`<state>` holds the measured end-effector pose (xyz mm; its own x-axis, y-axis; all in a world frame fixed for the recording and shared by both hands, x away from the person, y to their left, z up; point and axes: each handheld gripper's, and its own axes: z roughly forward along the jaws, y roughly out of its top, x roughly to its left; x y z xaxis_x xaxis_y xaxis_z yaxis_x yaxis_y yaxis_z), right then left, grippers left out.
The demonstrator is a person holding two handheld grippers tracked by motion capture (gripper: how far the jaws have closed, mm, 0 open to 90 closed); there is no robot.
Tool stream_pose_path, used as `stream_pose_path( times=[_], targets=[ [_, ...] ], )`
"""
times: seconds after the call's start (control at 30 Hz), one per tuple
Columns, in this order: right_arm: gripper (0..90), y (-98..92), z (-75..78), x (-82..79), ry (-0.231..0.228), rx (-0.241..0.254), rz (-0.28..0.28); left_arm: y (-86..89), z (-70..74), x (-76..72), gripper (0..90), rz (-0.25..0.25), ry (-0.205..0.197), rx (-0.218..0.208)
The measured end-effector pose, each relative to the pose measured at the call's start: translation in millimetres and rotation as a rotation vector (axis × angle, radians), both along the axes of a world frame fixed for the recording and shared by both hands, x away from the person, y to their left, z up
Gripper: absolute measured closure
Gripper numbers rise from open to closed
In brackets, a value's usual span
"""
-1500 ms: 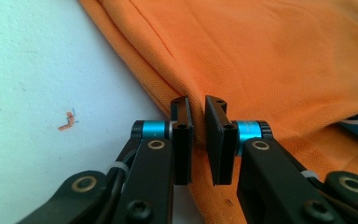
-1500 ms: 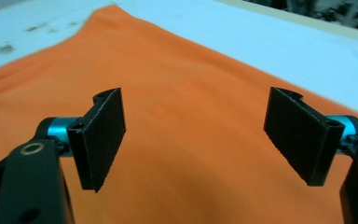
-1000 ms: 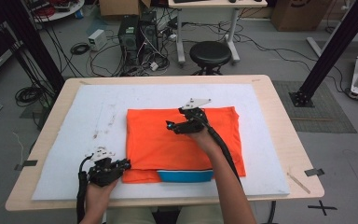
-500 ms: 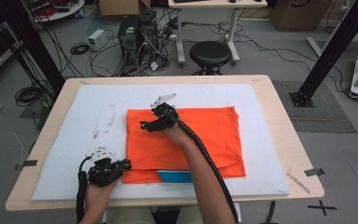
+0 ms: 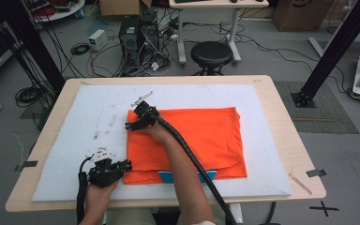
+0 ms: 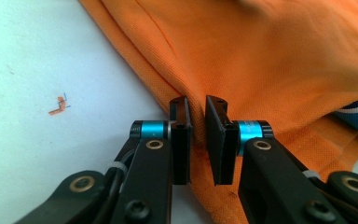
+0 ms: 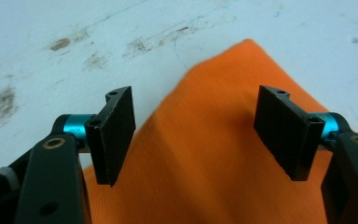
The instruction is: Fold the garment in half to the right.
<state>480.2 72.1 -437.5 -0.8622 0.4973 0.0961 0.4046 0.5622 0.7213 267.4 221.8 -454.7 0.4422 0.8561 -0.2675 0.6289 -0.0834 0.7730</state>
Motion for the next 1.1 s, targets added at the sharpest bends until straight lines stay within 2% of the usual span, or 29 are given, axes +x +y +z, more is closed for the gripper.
stream_pose_path(
  times=[0.07, 0.2, 0.3, 0.4, 0.57, 0.6, 0.67, 0.77, 0.9, 1.0, 1.1],
  targets=[
    [29.8, 7.4, -3.5, 2.0, 0.007, -0.029, -0.013, 0.1, 0.0, 0.0, 80.3, -0.001, 0.0, 0.0],
    [31.0, 16.5, -9.0, 4.8, 0.002, -0.045, -0.023, -0.1, 0.1, 0.0, 80.3, -0.002, 0.0, 0.002],
    [39.6, 18.1, -8.1, 5.6, -0.016, -0.066, -0.032, -0.3, 0.1, 0.2, 80.3, -0.005, -0.002, 0.003],
    [48.1, 21.4, -8.1, 2.5, -0.068, -0.106, -0.036, -0.6, 0.1, 0.2, 80.3, -0.002, -0.003, 0.006],
    [68.6, 26.7, -6.4, -3.4, -0.096, -0.128, -0.025, -1.1, 0.2, 0.5, 80.3, -0.002, -0.004, 0.012],
    [75.0, 28.0, -6.1, -4.6, -0.102, -0.133, -0.025, -1.2, 0.2, 0.6, 80.3, -0.001, -0.004, 0.011],
    [80.8, 28.5, -5.8, -5.0, -0.112, -0.14, -0.027, -0.7, 0.1, 1.2, 80.4, 0.001, -0.005, 0.009],
    [83.5, 27.8, -5.3, -4.4, -0.11, -0.139, -0.035, 0.3, 0.6, 2.1, 80.6, -0.002, -0.006, 0.007],
    [84.1, 25.8, -5.3, -5.5, -0.11, -0.126, -0.041, 2.5, 4.4, 2.0, 81.0, -0.001, -0.019, -0.024],
    [84.1, 20.7, -2.3, -5.2, -0.103, -0.094, -0.042, 4.0, 10.1, 1.2, 81.0, -0.019, -0.042, -0.063],
    [84.1, 12.2, 3.7, -5.1, -0.089, -0.046, -0.047, 4.2, 13.4, 0.9, 81.1, -0.039, -0.049, -0.104]
  ],
)
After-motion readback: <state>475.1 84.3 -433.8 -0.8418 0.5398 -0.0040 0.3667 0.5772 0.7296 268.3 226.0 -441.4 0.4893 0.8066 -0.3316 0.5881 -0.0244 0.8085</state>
